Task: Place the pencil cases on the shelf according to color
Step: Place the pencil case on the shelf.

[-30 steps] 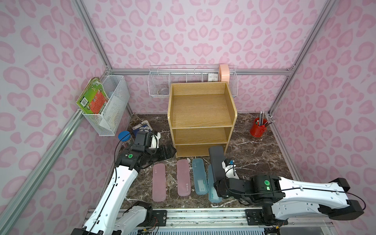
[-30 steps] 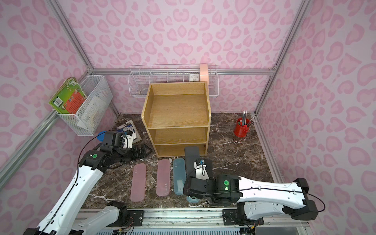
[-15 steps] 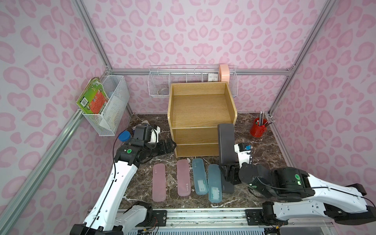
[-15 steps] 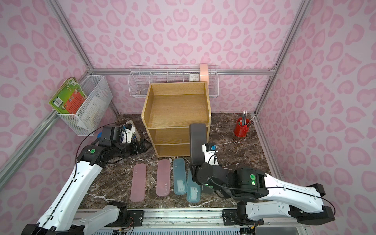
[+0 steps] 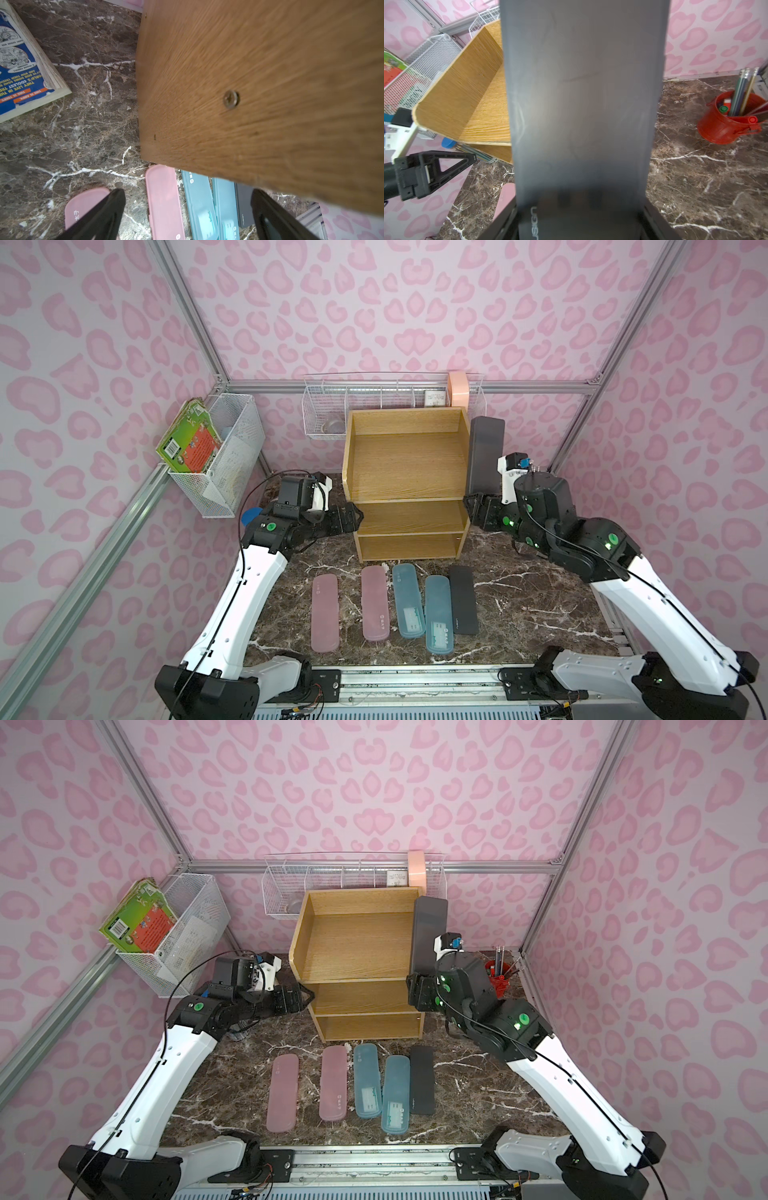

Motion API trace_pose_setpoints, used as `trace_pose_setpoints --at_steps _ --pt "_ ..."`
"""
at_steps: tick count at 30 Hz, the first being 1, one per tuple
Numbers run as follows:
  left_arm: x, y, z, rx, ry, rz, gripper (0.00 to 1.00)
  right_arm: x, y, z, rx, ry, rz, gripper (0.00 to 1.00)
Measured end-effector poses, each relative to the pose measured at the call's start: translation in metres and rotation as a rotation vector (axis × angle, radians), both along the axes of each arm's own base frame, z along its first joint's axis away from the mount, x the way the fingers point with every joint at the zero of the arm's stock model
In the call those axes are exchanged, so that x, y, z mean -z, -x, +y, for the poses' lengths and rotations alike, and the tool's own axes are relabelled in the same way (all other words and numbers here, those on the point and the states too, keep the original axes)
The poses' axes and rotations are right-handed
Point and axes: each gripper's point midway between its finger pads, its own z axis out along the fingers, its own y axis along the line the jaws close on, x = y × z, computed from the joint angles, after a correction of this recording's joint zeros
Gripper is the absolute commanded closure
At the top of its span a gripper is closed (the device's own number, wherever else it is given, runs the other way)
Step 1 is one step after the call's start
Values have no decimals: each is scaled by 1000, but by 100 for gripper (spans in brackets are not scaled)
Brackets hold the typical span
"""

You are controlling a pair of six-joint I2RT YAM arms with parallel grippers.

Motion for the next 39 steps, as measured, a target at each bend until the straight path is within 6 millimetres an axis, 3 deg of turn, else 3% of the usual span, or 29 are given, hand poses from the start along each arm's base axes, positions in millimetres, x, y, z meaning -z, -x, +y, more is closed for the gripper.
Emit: trace_pose_setpoints --at_steps 3,8,12,18,22,25,29,39 --pt "-3 -4 2 1 -21 -25 1 -11 -22 5 -3 14 -15 61" --pt "1 -12 2 11 -47 -37 1 -24 -48 30 -61 25 -22 62" --pt "6 -16 2 23 -67 -37 1 -10 -63 48 -84 52 17 62" --pt "19 -16 3 36 -91 -37 1 6 -72 55 -72 93 55 60" --pt "24 -18 3 42 -97 -35 1 26 -74 56 -47 145 107 54" --pt "27 -19 3 53 -106 -37 1 39 -76 58 -29 174 134 43" --pt "32 -18 3 59 -112 -32 1 40 -83 58 8 178 127 32" --pt "44 -15 -1 80 -98 -5 1 46 -90 64 31 183 146 20"
